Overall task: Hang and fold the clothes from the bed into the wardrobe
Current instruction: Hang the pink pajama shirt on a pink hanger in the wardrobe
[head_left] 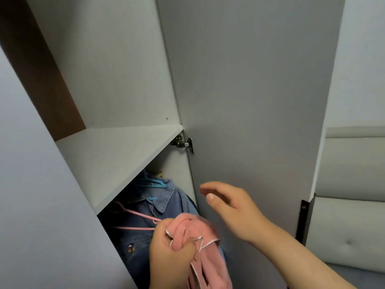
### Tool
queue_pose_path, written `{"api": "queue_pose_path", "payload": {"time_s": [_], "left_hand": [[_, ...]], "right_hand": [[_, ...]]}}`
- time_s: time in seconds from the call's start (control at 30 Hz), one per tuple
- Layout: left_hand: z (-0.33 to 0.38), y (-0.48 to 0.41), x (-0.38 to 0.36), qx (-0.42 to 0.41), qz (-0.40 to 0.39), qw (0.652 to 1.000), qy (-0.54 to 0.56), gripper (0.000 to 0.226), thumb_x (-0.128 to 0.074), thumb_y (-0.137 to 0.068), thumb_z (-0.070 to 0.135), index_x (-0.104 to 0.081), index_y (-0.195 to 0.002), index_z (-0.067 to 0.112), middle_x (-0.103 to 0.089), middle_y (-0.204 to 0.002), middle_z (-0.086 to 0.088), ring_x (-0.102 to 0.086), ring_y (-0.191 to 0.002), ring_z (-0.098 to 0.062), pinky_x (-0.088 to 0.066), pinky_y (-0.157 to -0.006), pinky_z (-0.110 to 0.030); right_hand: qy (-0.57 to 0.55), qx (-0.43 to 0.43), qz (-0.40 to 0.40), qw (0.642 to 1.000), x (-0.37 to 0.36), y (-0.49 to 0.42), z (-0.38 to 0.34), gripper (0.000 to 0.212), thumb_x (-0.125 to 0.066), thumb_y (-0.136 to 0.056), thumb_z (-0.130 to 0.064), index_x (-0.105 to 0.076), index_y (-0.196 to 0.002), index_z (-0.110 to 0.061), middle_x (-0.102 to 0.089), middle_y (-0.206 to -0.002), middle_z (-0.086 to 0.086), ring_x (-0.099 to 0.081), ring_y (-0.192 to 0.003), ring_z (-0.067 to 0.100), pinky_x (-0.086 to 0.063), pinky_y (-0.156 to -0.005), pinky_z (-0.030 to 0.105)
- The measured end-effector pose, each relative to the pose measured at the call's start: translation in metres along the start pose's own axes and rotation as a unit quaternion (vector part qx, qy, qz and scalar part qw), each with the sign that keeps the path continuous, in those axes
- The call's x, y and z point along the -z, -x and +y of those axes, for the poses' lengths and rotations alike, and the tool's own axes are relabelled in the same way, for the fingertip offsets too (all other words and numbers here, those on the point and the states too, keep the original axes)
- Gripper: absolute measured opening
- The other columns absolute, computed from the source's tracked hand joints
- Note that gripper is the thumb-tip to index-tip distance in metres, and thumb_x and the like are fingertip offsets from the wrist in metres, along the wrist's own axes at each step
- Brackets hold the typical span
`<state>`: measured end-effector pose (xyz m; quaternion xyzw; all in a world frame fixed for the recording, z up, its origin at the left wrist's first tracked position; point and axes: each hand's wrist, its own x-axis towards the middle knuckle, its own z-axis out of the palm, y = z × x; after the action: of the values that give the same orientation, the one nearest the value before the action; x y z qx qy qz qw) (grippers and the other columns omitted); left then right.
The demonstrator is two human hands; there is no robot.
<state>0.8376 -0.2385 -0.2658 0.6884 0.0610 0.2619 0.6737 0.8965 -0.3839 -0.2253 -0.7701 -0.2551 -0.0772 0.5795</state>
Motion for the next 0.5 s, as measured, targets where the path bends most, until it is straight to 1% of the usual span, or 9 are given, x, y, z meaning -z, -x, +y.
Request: {"api": "queue_pose_path", "payload": {"time_s": [0.1,0.17,0.2,0.27,0.3,0.33,0.4,0.43,0.5], "left_hand": [[-0.031,-0.001,0.005,0.034,0.082,0.995,-0.049,0.031,-0.073,-0.055,-0.002,-0.057,-0.078,0.013,-0.062,-0.055,-0.002,-0.055,-0.045,0.002,-0.039,-0.046,-0.007],[-0.049,0.000,0.008,0.047,0.131,0.987,-0.084,0.032,-0.076,-0.052,0.007,-0.056,-0.075,0.016,-0.063,-0.057,0.002,-0.057,-0.052,0.003,-0.040,-0.051,-0.007],[-0.057,-0.001,0.009,0.043,0.154,0.982,-0.099,0.032,-0.076,-0.052,0.008,-0.055,-0.073,0.019,-0.065,-0.061,0.010,-0.058,-0.056,0.002,-0.041,-0.053,-0.008],[-0.075,-0.004,0.012,0.030,0.197,0.973,-0.118,0.039,-0.078,-0.058,-0.001,-0.052,-0.071,0.024,-0.063,-0.068,0.024,-0.058,-0.061,0.001,-0.041,-0.056,-0.008],[-0.083,-0.006,0.014,0.028,0.213,0.969,-0.121,0.042,-0.080,-0.058,-0.002,-0.051,-0.072,0.026,-0.063,-0.070,0.028,-0.059,-0.061,0.001,-0.041,-0.058,-0.007],[-0.091,-0.008,0.016,0.025,0.227,0.966,-0.123,0.043,-0.082,-0.057,0.001,-0.052,-0.073,0.027,-0.064,-0.072,0.027,-0.061,-0.063,-0.001,-0.042,-0.059,-0.007],[-0.106,-0.012,0.021,0.029,0.251,0.958,-0.133,0.043,-0.084,-0.057,0.002,-0.054,-0.078,0.024,-0.068,-0.072,0.008,-0.063,-0.065,-0.011,-0.044,-0.062,-0.011],[-0.112,-0.013,0.023,0.029,0.261,0.955,-0.138,0.043,-0.084,-0.057,-0.002,-0.055,-0.079,0.021,-0.067,-0.070,0.000,-0.063,-0.065,-0.016,-0.047,-0.064,-0.016],[-0.122,-0.017,0.025,0.033,0.274,0.950,-0.144,0.044,-0.082,-0.059,-0.007,-0.056,-0.081,0.021,-0.068,-0.077,-0.007,-0.065,-0.072,-0.029,-0.052,-0.073,-0.036]], "right_hand": [[-0.017,-0.015,-0.035,0.999,-0.034,-0.029,0.022,0.025,-0.060,-0.082,-0.029,-0.070,-0.105,-0.028,-0.072,-0.098,-0.017,-0.065,-0.095,0.000,-0.049,-0.091,0.021],[-0.029,-0.028,-0.060,0.997,-0.056,-0.045,0.039,0.023,-0.067,-0.086,-0.017,-0.071,-0.108,-0.014,-0.072,-0.099,-0.006,-0.066,-0.092,0.004,-0.050,-0.090,0.021],[-0.035,-0.036,-0.075,0.996,-0.066,-0.051,0.048,0.022,-0.068,-0.087,-0.010,-0.071,-0.108,-0.010,-0.071,-0.098,-0.003,-0.065,-0.089,0.002,-0.050,-0.088,0.018],[-0.041,-0.044,-0.099,0.993,-0.085,-0.060,0.066,0.023,-0.068,-0.086,-0.007,-0.070,-0.109,-0.008,-0.070,-0.093,-0.005,-0.063,-0.081,-0.005,-0.048,-0.083,0.012],[-0.040,-0.046,-0.105,0.993,-0.093,-0.063,0.075,0.024,-0.069,-0.086,-0.008,-0.070,-0.109,-0.008,-0.069,-0.091,-0.009,-0.062,-0.079,-0.006,-0.048,-0.082,0.012],[-0.036,-0.049,-0.110,0.992,-0.100,-0.065,0.085,0.025,-0.071,-0.085,-0.010,-0.070,-0.110,-0.009,-0.068,-0.089,-0.012,-0.062,-0.079,-0.005,-0.048,-0.083,0.012],[-0.016,-0.059,-0.117,0.991,-0.109,-0.069,0.101,0.029,-0.073,-0.084,-0.016,-0.069,-0.113,-0.011,-0.067,-0.091,-0.013,-0.062,-0.083,-0.003,-0.047,-0.084,0.010],[0.003,-0.058,-0.121,0.991,-0.113,-0.071,0.110,0.032,-0.074,-0.084,-0.019,-0.069,-0.115,-0.012,-0.066,-0.094,-0.013,-0.061,-0.085,-0.003,-0.045,-0.082,0.007],[0.051,-0.045,-0.121,0.990,-0.120,-0.075,0.126,0.036,-0.075,-0.083,-0.027,-0.068,-0.117,-0.018,-0.066,-0.099,-0.014,-0.060,-0.090,-0.003,-0.041,-0.079,0.002]]}}
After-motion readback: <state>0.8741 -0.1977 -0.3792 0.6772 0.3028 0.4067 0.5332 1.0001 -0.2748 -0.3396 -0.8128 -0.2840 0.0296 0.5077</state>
